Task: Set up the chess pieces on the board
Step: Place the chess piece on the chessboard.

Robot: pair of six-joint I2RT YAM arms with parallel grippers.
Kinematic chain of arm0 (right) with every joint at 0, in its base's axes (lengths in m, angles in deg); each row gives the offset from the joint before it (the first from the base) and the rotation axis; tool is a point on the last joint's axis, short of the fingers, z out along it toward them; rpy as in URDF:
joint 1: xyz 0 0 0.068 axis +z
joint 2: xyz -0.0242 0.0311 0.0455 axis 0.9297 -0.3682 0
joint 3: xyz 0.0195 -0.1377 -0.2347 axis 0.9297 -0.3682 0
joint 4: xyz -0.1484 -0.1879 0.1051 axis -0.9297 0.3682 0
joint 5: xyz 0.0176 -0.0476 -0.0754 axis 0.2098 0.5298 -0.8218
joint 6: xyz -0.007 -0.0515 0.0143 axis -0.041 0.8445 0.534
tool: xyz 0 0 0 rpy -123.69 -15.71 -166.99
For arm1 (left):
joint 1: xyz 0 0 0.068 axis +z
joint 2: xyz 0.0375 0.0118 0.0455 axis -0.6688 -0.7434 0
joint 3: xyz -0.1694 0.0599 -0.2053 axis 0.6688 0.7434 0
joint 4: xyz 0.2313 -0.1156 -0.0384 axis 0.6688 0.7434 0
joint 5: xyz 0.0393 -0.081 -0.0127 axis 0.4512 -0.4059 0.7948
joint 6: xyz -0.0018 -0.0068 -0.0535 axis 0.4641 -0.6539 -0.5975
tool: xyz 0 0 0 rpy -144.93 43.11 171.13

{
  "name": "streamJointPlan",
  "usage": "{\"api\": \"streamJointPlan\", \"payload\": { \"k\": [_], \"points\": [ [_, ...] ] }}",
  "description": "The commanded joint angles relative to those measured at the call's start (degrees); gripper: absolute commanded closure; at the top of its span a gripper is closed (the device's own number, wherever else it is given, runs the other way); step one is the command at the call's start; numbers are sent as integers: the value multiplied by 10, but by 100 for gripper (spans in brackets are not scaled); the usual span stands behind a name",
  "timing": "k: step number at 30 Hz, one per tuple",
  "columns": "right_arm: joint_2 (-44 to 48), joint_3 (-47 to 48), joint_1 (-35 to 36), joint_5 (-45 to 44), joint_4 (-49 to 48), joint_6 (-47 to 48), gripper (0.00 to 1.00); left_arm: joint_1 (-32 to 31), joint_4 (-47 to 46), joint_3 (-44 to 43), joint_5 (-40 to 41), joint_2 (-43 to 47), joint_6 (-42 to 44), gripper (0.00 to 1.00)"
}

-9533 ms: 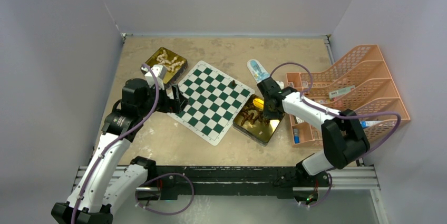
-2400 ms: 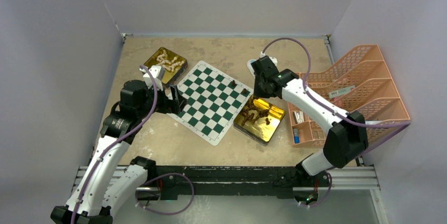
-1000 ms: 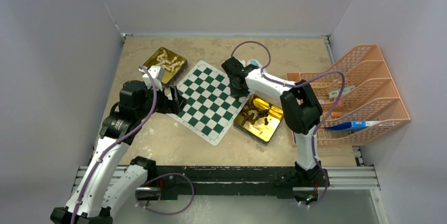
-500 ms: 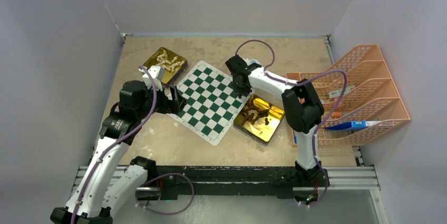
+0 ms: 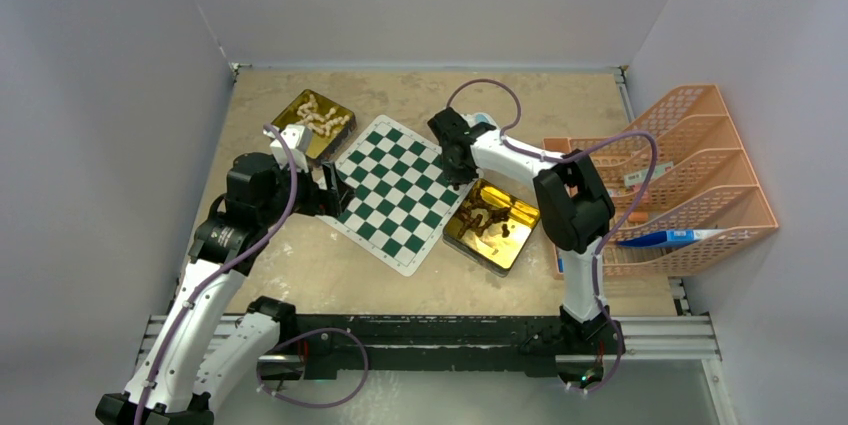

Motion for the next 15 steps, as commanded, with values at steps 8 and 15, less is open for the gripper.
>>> {"api": "streamJointPlan", "payload": {
  "k": [8, 15],
  "points": [
    [2, -15, -1, 2, -8, -5, 79, -4, -16, 1, 0, 5, -5, 8],
    [13, -8, -1, 3, -4, -6, 68, -4, -16, 1, 0, 4, -5, 8]
  ]
}}
